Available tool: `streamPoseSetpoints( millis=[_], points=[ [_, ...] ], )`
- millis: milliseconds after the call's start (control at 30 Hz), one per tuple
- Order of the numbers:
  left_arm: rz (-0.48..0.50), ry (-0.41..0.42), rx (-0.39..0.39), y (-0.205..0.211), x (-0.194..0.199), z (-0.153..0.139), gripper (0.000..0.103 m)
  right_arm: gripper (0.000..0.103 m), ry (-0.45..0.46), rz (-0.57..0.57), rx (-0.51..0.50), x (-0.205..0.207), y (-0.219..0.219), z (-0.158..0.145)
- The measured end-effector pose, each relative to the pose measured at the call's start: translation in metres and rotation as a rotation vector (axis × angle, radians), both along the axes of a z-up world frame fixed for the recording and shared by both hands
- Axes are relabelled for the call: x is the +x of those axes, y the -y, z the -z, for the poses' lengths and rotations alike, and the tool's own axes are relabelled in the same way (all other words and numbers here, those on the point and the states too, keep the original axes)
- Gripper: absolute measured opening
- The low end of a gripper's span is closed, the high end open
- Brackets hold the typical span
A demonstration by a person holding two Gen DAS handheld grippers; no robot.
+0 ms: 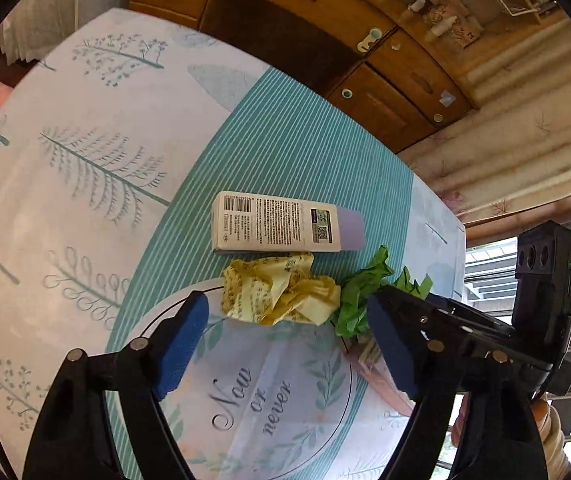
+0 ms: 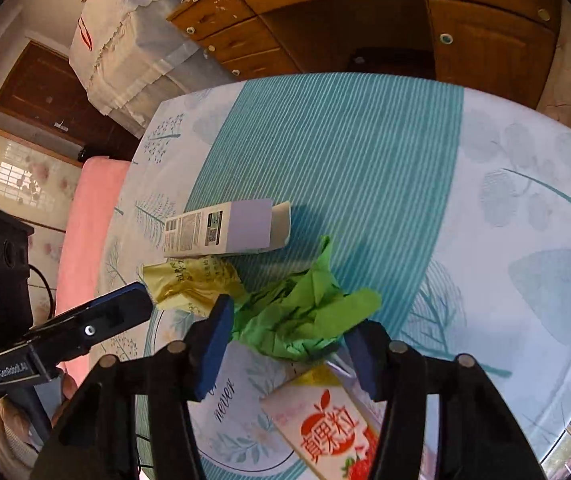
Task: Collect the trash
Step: 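Grasp the green crumpled bag with the right tool while the left grasps the yellow paper, then carry the green bag and yellow paper over the bin and open both tools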
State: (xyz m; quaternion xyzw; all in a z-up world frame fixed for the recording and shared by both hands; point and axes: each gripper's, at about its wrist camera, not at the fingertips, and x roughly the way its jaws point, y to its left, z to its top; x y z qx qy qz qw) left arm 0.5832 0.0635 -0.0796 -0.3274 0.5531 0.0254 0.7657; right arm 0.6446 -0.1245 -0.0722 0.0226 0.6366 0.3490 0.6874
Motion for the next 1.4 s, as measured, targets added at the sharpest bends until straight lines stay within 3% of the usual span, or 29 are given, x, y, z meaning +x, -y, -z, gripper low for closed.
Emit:
streamPoseSetpoints(
  millis=[167, 233, 400, 567, 667, 1033, 1200, 1400],
  points=[
    [-0.006, -0.035, -0.042, 0.004, 0.007, 0.022, 0.066, 0.038, -0.018, -0.029, 0.007, 0.001, -0.004, 0.01],
    [-0.009, -0.037, -0.065, 0.004, 0.008, 0.028, 0.049, 0.037, -0.018, -0.033, 0.016, 0.001, -0.004, 0.011],
    [-0.032, -0.028, -0.1, 0.003, 0.006, 0.036, 0.048, 0.035, 0.004, -0.044, 0.013, -0.001, -0.003, 0.01],
    [-0.008, -0.001, -0.047, 0.006, -0.002, 0.026, 0.036, 0.032, 0.031, -0.058, 0.015, -0.005, -0.005, 0.008],
    [0.003, 0.036, 0.017, 0.006, -0.011, 0.011, 0.034, 0.025, 0.062, -0.072, 0.025, -0.014, -0.005, -0.001],
    [-0.018, 0.156, 0.118, 0.005, -0.087, -0.077, 0.033, 0.024, 0.204, -0.084, 0.134, -0.074, 0.0, -0.08],
    [0.001, 0.207, 0.172, 0.003, -0.156, -0.118, 0.034, 0.024, 0.238, -0.077, 0.173, -0.128, 0.005, -0.114],
    [0.03, 0.253, 0.158, -0.011, -0.238, -0.143, 0.034, 0.024, 0.274, -0.04, 0.167, -0.216, 0.008, -0.144]
  ],
)
